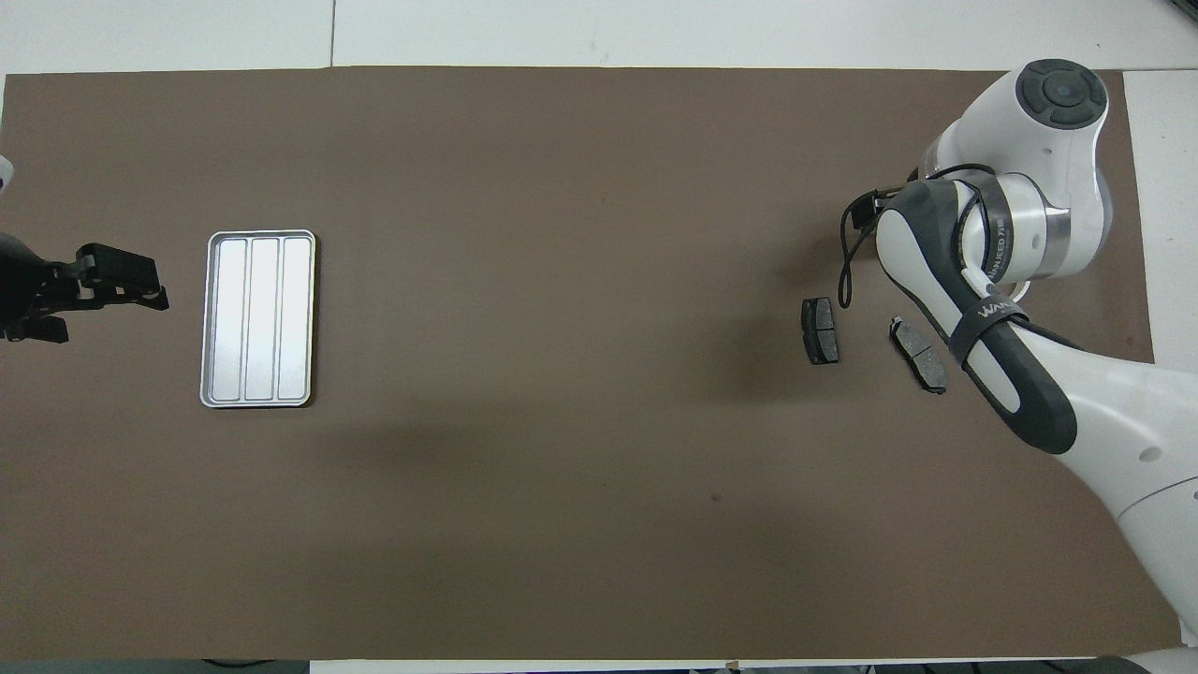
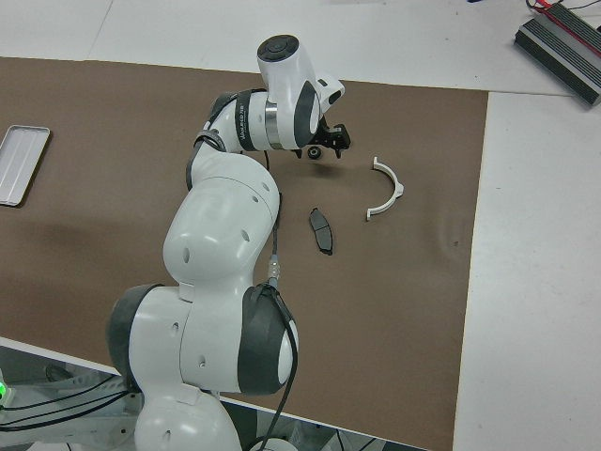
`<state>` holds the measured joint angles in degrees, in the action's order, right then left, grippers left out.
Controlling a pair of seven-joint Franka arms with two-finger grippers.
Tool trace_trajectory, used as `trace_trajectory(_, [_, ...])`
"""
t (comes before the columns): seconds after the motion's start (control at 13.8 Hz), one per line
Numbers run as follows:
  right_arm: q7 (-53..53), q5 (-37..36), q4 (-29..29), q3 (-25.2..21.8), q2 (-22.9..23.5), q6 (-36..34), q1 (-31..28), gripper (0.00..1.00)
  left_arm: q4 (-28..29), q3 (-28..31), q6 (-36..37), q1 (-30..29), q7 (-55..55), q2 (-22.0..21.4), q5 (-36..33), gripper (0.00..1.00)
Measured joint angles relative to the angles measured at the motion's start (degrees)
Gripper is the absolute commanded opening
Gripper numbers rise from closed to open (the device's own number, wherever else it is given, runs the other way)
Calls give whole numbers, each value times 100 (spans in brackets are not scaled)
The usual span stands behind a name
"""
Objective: Pick bearing gear from pile to tray
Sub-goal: 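Reach the right gripper down and grasp the nearer black bearing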
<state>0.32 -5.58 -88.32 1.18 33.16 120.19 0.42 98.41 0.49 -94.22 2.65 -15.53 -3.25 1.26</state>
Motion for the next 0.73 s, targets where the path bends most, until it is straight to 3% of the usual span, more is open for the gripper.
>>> trace_trajectory(0.73, [163,-114,311,70,439,197,28,92,0,0,0,0,0,0,0,100])
